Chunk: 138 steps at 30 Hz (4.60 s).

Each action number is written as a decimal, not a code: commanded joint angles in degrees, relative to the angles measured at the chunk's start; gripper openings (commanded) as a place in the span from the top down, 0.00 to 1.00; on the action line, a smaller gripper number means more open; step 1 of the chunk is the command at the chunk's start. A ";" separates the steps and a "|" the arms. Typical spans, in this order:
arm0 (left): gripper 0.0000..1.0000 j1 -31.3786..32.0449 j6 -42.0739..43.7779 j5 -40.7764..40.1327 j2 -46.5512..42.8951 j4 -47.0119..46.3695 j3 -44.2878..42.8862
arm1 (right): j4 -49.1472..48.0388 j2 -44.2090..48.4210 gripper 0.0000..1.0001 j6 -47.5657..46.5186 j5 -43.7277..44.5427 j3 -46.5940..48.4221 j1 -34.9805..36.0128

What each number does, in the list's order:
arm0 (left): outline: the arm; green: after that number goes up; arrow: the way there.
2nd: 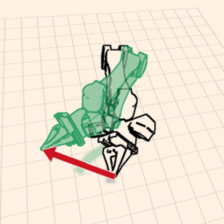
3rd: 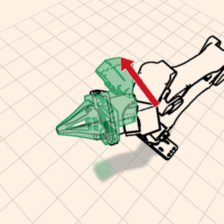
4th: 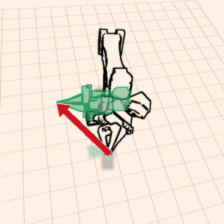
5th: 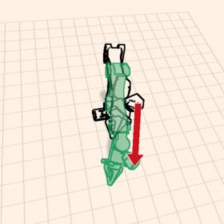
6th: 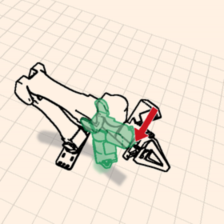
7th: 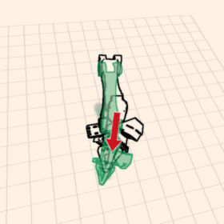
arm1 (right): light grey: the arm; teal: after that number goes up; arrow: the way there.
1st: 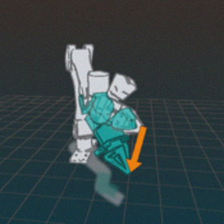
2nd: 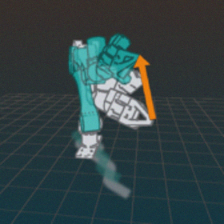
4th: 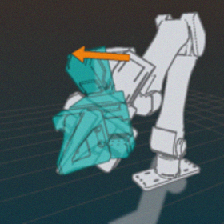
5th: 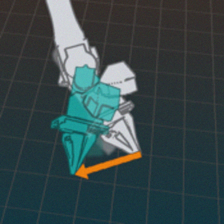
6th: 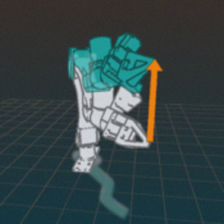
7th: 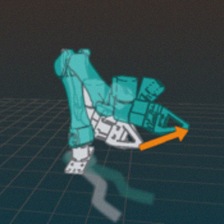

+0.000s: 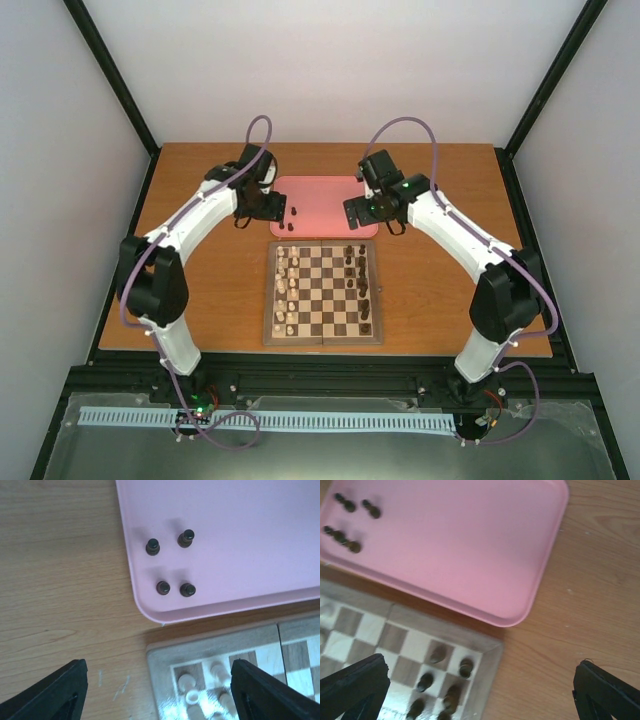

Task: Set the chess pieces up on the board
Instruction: Pick up the chess piece from the storage box, then place the chess piece on the chessboard.

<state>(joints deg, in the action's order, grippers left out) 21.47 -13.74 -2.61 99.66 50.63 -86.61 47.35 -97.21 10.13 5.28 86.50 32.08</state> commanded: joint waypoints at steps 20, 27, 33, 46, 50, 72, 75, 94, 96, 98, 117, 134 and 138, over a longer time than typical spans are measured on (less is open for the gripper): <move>0.51 1.47 -0.75 5.62 34.18 3.84 -36.45 | -1.96 -7.19 0.00 -0.96 0.14 4.17 -9.50; 0.59 1.68 -0.89 5.81 35.78 4.20 -35.02 | -1.61 -8.50 0.00 -1.51 -1.54 4.80 -10.19; 0.66 1.91 -0.79 5.71 37.42 4.54 -35.23 | -1.60 -9.73 0.00 -1.34 -2.85 5.37 -10.49; 0.64 1.90 -0.90 2.17 36.50 4.78 -31.74 | -1.25 -10.45 0.00 -1.26 -4.08 5.51 -10.54; 0.66 1.90 -1.00 2.35 36.72 4.74 -32.09 | -1.21 -10.44 0.00 -1.21 -4.34 5.46 -10.54; 0.99 1.97 -0.19 2.26 33.98 6.65 -34.30 | -2.05 -9.23 0.00 -0.72 -5.67 2.54 -10.54; 0.99 2.26 0.26 3.08 29.65 8.43 -32.84 | -2.24 -9.23 0.00 -0.89 -5.30 2.56 -10.54; 0.99 21.06 2.09 19.08 -1.68 6.27 -1.00 | -2.07 -12.26 0.00 -0.72 0.98 4.88 -10.97; 0.99 23.05 0.85 18.31 -2.69 4.56 2.66 | -2.09 -12.75 0.00 -0.70 1.34 5.10 -11.19; 0.99 25.04 -0.44 17.80 -2.55 3.62 4.43 | -2.26 -12.97 0.00 -0.98 1.57 5.10 -11.42; 0.99 31.92 -2.70 16.16 4.48 0.11 2.69 | -4.53 -11.19 0.00 -0.72 3.07 1.55 -11.87; 0.99 32.62 -5.30 14.89 9.59 -3.73 2.20 | -5.11 -11.22 0.00 -1.00 1.91 0.72 -12.98; 0.99 32.73 -5.26 15.24 10.47 -3.87 1.69 | -5.33 -10.94 0.00 -1.07 1.41 0.11 -13.14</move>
<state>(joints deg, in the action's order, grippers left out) 53.36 -18.20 12.40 109.01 48.01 -82.17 43.00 -109.86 9.26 6.81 87.50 19.77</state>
